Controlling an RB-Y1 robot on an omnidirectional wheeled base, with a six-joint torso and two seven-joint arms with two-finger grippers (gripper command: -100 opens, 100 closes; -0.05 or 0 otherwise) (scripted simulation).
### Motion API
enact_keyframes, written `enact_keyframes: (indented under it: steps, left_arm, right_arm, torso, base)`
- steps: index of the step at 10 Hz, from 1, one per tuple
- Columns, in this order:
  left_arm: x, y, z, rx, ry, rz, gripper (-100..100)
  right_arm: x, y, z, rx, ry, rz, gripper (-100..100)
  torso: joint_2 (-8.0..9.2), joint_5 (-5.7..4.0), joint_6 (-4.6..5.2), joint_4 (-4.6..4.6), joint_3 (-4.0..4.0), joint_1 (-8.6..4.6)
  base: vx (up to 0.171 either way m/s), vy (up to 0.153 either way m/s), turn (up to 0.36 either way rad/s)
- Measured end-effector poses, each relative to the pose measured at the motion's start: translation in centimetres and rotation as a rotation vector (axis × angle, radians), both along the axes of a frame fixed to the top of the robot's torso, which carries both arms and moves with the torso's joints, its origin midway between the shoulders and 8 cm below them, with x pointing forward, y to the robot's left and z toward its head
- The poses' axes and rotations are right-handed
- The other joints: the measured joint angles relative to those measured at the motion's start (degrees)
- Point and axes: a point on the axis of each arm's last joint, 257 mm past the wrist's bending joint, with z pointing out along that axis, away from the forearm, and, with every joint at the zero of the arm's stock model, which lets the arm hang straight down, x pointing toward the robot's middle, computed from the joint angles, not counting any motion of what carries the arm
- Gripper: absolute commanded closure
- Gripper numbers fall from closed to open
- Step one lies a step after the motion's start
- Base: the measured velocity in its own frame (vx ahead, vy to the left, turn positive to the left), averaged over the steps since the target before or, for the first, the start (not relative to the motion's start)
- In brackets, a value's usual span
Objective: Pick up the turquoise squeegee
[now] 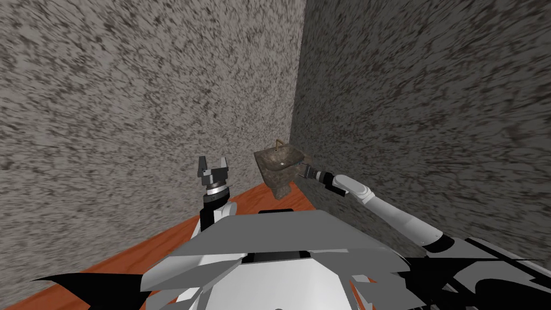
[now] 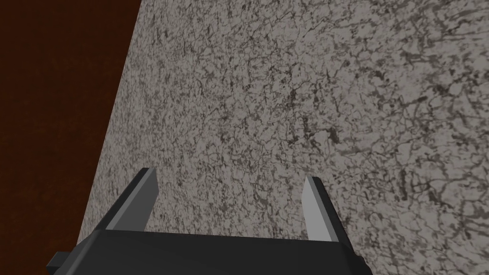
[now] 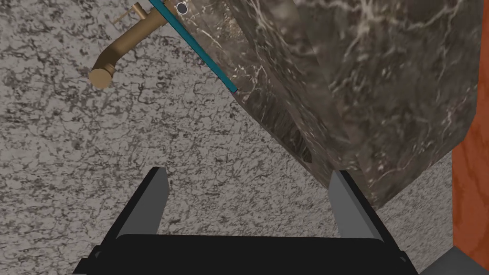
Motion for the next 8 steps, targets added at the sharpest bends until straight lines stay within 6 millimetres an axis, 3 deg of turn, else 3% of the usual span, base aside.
enact_keyframes:
  steps: [8]
  left_arm:
    - [0.0, 0.0, 0.0, 0.0, 0.0, 0.0, 0]
  right_arm:
    - [2.9, -5.1, -1.4, -0.4, -0.116, 0.083, -100]
  torso:
    - [-0.04, 0.01, -0.01, -0.02, -0.03, 0.04]
  base:
    - [0.053, 0.069, -0.056]
